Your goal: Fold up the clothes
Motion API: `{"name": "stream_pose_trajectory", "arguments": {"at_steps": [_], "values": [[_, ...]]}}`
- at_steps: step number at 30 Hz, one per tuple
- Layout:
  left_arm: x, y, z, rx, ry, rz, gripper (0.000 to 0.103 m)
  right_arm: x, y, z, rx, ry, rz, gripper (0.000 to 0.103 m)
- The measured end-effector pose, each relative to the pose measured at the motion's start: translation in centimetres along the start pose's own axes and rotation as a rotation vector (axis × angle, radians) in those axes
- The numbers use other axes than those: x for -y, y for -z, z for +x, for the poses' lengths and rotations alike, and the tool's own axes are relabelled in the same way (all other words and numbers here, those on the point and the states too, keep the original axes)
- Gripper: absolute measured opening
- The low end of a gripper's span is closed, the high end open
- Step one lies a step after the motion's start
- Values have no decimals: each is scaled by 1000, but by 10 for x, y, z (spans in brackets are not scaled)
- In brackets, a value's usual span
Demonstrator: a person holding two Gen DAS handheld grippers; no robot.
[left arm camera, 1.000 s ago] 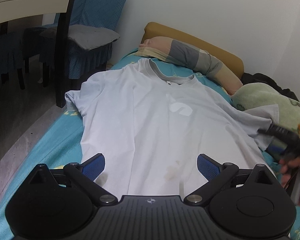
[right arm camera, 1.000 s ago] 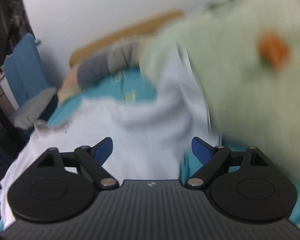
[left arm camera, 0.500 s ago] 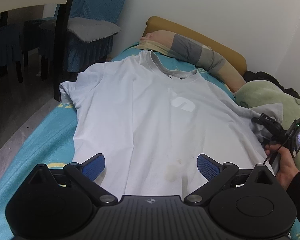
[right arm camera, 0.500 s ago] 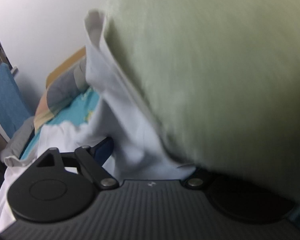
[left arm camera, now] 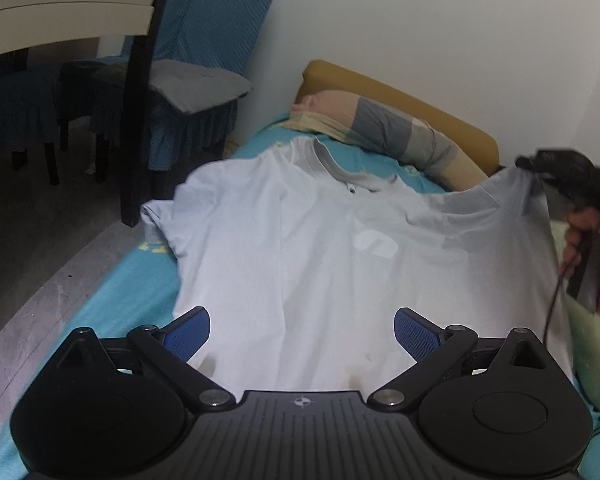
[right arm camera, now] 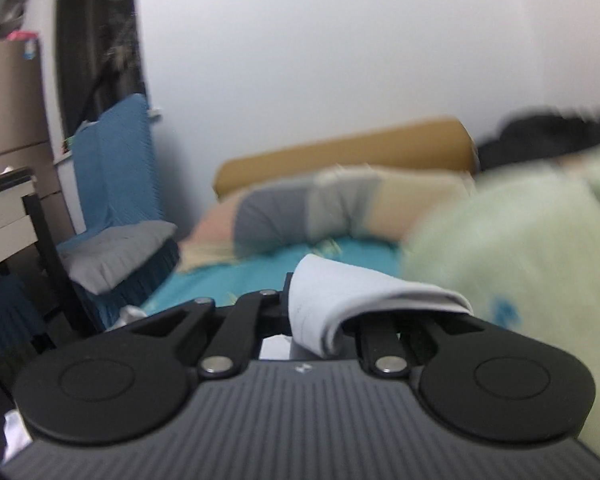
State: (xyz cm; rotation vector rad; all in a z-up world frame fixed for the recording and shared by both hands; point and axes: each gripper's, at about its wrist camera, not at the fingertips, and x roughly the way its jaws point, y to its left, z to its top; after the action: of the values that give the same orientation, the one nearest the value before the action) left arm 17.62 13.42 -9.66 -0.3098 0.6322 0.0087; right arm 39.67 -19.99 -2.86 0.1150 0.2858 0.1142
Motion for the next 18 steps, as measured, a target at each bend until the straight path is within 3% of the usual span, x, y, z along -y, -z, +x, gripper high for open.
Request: {"name": "stream_pose_trajectory", "arguments": {"at_steps": [2,5,10,12,14,16,18], "values": [[-7,-4,-6,14,-11,-19,100,-43,-12,13,-10,7,-126,13],[-19,-7,-6,15,-32,-47,100,-107,-2,38,-73,-11,-286,13],[-37,-5,6,-17,-74,-72,100,-181,63,78,-257,-46,-427,14],[-43,-4,15,-37,-79,-77,100,-190,84,96,-321,-48,-409,15],[-45,-2,23,-57,-76,-81,99,-189,93,107,-372,-87,-357,34],[-47,0,29,-77,-72,-84,99,-180,95,100,-377,-136,-312,80],[-48,2,32,-86,-65,-85,99,-173,87,82,-355,-172,-257,83]]}}
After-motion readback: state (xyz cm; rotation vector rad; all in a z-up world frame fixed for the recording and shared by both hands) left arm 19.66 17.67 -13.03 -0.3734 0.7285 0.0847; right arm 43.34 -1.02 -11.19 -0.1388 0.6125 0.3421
